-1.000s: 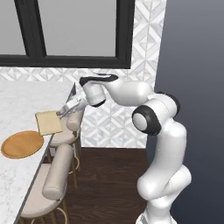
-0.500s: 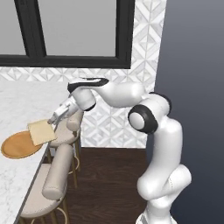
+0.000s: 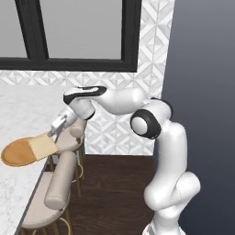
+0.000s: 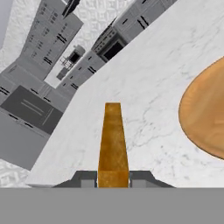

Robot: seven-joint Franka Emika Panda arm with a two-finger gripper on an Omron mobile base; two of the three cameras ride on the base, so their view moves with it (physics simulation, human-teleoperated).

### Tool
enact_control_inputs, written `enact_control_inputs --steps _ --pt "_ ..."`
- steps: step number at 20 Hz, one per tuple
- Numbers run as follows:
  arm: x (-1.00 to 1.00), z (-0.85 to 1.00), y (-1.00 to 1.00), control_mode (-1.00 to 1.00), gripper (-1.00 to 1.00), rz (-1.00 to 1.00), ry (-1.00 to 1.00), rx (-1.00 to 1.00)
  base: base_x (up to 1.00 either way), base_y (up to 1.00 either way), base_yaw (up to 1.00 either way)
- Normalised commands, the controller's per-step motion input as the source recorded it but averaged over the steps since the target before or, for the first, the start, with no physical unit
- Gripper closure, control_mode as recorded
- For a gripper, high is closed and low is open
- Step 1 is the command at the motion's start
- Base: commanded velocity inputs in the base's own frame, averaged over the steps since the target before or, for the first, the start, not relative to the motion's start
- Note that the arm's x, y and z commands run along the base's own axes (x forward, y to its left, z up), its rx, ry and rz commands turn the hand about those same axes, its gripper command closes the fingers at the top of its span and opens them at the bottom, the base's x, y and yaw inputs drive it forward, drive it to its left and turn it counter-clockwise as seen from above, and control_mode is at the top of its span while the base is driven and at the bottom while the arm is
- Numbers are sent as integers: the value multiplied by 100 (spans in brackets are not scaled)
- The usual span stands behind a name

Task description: Start the toaster. Once the lever pops up, take the bread to the plate on the dining counter.

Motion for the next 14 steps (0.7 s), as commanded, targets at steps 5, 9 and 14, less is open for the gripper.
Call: enact_control_inputs --steps 5,9,14 --pt "1 0 50 -100 100 0 -5 -12 0 0 0" --pt "26 -3 38 -100 100 -3 0 -8 0 0 0" --pt "42 -33 3 -100 100 -3 -2 -6 0 0 0"
